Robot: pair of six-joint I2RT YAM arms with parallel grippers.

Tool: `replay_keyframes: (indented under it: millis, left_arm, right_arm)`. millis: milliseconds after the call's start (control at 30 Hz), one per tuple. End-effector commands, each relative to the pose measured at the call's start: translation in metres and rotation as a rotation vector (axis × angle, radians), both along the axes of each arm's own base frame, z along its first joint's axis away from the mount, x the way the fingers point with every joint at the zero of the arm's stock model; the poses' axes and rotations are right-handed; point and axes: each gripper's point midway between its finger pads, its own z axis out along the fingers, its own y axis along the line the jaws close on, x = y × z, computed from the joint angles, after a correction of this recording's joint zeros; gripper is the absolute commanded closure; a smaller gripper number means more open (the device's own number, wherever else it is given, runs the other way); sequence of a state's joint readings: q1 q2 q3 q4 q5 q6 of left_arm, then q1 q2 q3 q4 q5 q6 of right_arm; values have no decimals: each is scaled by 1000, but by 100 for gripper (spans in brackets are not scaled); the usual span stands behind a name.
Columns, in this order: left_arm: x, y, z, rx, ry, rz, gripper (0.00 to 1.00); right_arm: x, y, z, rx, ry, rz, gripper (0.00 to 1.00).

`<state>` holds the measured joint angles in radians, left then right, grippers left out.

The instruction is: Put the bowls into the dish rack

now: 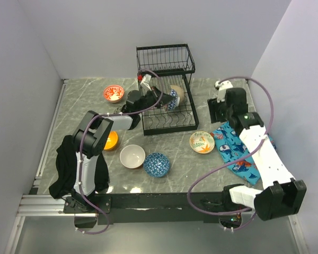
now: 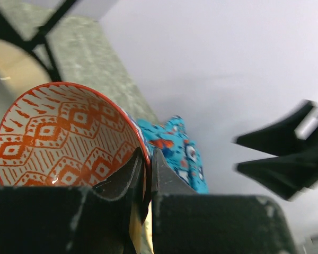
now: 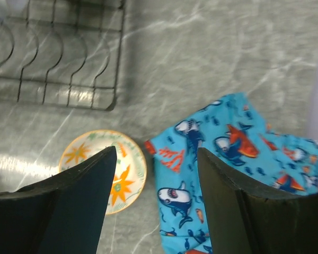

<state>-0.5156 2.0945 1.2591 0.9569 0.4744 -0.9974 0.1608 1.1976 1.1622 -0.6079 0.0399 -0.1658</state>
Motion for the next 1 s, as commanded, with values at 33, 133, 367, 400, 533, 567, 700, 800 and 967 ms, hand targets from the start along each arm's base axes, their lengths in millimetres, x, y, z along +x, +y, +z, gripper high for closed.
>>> replay_keyframes:
  millis: [33,133,367,400,533,567,700,800,967]
  left_arm:
    - [-45,6,74,-75,-233,-123,99]
    - [-53,10,73,-42,-260,-133,99]
    - [-80,10,68,-38,-248,-229,99]
    - [-84,8,70,-57,-256,-240,99]
    - [-90,-11,63,-102,-252,-234,98]
    - [-94,-20,66,-121,-246,-240,98]
    - [-92,-43,70,-174,-216,-229,98]
    - [-84,-55,63,-198,-157,-193,99]
    - [-63,-64,39,-207,-54,-114,99]
  right_arm:
    - [16,35,14,97,-185,172,29]
    - [30,45,7,134,-167,159,29]
    - [48,49,11,178,-175,113,24]
    - [49,48,12,179,-175,103,24]
    - [51,39,19,202,-177,40,24]
    - [50,40,22,216,-176,32,24]
    - [47,36,33,248,-180,-20,24]
    - [47,31,42,257,-189,-46,24]
    - [51,26,55,263,-186,-71,24]
